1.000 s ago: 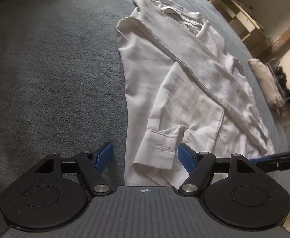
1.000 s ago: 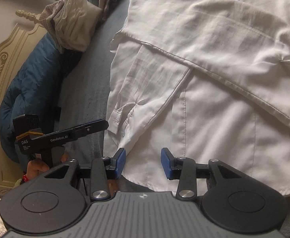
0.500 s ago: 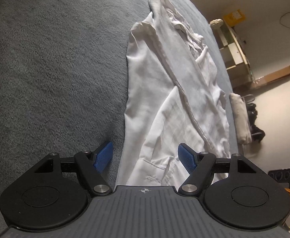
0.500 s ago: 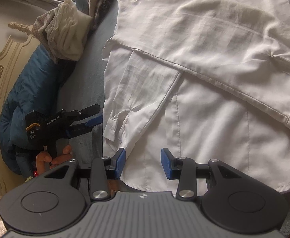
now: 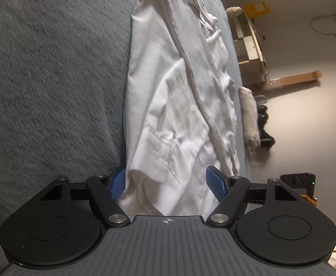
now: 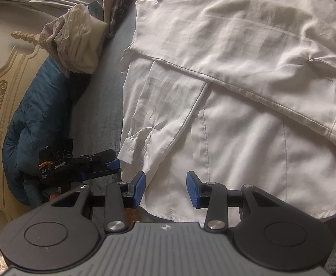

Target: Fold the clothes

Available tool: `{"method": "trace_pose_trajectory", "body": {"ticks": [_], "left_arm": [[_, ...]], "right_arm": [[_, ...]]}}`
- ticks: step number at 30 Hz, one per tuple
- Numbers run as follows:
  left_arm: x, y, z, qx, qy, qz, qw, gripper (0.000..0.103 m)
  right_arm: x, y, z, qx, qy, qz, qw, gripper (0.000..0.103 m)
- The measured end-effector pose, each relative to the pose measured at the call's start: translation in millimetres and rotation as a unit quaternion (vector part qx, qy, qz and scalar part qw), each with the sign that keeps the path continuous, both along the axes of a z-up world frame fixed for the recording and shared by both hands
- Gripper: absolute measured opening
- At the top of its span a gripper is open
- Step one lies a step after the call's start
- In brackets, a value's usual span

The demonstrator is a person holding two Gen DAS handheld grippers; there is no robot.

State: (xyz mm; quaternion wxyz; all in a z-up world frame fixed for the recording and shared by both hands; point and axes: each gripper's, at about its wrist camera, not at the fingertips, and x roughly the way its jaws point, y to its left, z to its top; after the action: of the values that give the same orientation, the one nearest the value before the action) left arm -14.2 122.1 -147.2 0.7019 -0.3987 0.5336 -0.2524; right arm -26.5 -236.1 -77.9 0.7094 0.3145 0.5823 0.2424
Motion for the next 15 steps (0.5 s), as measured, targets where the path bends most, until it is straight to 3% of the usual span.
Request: {"method": "trace_pose_trajectory", "body": {"ticks": [4, 6, 9, 11, 15], "left_arm": [[-6.8, -6.0, -2.3, -0.005, -0.006, -0.024, 0.9997, 0.072], [-7.5, -5.8, -2.2, 0.004, -0.008, -0.025, 0.9996, 0.067], [-5.7, 8.0, 0.8, 0.01, -0.022, 0.02, 0.9995, 0.066], [-1.7, 19.0, -1.5, -0.004, -0.015, 0.056, 0.9983, 0.067], [7.5, 26.8, -11.9, -0.032, 0.007, 0.08, 0.9962, 0.067]], "right_arm": [[-0.8, -2.4, -0.8, 0.002, 0.001, -0.003, 1.0, 0.042], [-1.1, -4.1, -1.9, 0.002, 0.003, -0.005, 1.0, 0.042], [-1.5, -5.2, -3.2, 0.003, 0.004, -0.007, 1.0, 0.042], [-2.0, -5.4, -3.9, 0.004, 0.005, -0.007, 1.0, 0.042], [-2.5, -4.4, -4.8, 0.005, 0.007, -0.005, 1.0, 0.042]]}}
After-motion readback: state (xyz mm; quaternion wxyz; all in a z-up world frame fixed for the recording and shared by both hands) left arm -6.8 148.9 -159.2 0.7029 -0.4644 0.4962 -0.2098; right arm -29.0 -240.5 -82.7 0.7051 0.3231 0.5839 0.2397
